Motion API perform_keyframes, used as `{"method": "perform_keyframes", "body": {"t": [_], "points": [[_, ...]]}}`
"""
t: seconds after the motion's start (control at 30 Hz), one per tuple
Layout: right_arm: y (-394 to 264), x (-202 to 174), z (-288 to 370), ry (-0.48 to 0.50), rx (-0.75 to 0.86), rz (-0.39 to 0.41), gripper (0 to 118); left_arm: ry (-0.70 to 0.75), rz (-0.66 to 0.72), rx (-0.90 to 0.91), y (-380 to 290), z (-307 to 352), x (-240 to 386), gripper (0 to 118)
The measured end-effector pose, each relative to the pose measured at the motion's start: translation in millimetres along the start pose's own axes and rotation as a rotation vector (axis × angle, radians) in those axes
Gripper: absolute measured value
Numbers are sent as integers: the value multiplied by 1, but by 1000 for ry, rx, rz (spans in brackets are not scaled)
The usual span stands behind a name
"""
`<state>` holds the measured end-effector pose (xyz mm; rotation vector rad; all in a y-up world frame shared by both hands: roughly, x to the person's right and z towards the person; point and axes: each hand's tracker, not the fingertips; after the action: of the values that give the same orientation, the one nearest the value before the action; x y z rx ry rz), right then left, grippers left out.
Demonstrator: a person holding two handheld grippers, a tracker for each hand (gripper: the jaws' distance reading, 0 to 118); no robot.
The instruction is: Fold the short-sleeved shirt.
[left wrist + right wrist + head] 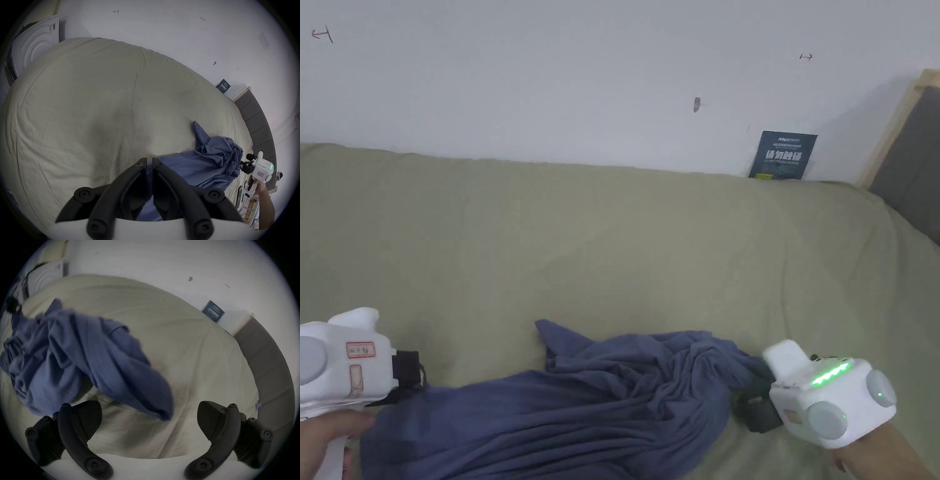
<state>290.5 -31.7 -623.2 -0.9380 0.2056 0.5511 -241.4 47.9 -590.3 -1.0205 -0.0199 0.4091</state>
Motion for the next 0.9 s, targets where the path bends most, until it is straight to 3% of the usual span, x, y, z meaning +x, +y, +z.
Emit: {"method": "perform_keyframes", "body": {"t": [0.03, 0.07, 0.1, 0.13, 0.17, 0.2, 0.27, 0.53, 0.9], "points": [[0, -1, -1, -7, -1, -19, 110, 3, -1, -2, 0, -2, 0, 7], [2, 2, 1, 1, -4, -43, 84, 6, -3, -3, -1, -3, -1, 7], [2, 12, 7, 108, 30, -165, 21, 10, -7, -2, -2, -5, -2, 7], [3, 20, 11, 201, 54, -232, 6, 11, -10, -2, -2, -6, -1, 7], [3, 22, 13, 227, 65, -266, 6, 14, -11, 0, -3, -8, -1, 7], [3, 16, 20, 109, 97, -229, 6, 15, -9, 1, -5, -9, 0, 7], [3, 22, 25, 171, 107, -274, 6, 12, -10, 1, -6, -10, 1, 7], [6, 36, 83, 193, 184, -339, 6, 8, -21, 91, -14, 20, 8, 7], [79, 54, 279, 119, 531, -386, 6, -45, -157, 533, 6, 173, 50, 6]]}}
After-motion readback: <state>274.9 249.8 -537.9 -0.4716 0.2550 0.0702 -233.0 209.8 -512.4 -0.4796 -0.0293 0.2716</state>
